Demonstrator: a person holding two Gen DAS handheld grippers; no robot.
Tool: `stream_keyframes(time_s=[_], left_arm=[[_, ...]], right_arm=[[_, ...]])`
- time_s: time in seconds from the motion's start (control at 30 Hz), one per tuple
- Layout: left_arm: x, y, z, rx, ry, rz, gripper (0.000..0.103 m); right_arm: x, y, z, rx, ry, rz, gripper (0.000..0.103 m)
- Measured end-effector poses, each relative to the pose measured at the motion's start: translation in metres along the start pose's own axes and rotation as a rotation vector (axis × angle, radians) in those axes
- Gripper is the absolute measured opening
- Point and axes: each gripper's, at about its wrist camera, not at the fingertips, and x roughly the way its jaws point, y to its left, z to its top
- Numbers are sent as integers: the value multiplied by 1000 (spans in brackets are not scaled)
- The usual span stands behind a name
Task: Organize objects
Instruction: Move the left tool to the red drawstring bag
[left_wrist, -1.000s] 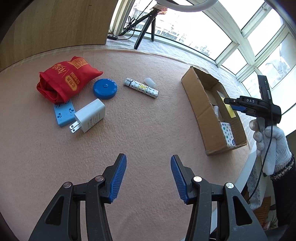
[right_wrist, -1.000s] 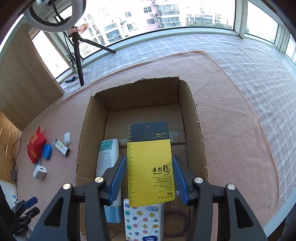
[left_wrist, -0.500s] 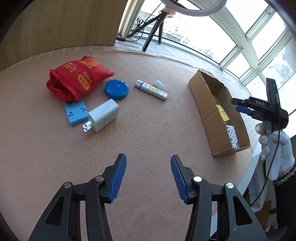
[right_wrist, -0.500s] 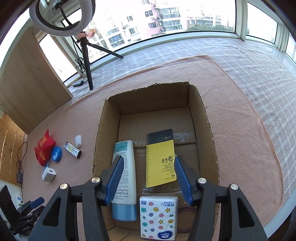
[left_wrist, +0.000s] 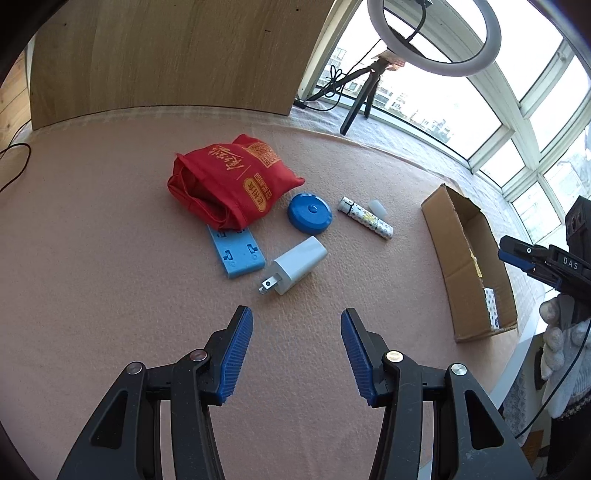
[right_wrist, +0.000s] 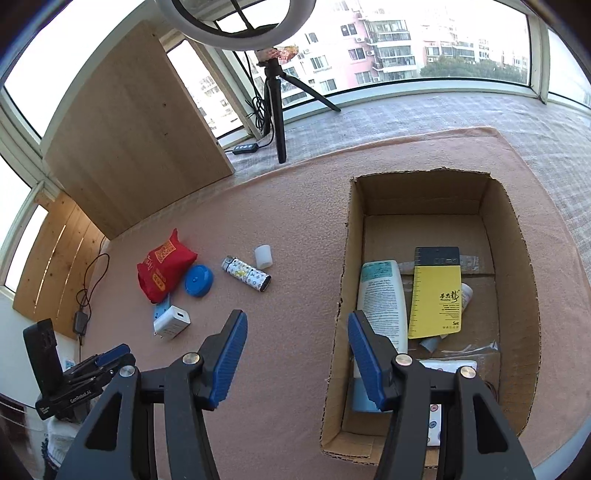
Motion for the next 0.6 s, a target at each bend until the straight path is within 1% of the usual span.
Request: stream_keyframes(time_s=[0.17,0.33,0.6], left_arm=[[-4,8,30,15,-46,47,53],[6,7,63,48,-71,100,53],[52,-5,98,170,-33,210,53]], right_arm=[[8,21,-8,-24,22,23,53],[11,30,-20,-15,45,43,53],[17,38,-45,-10,80,44,53]])
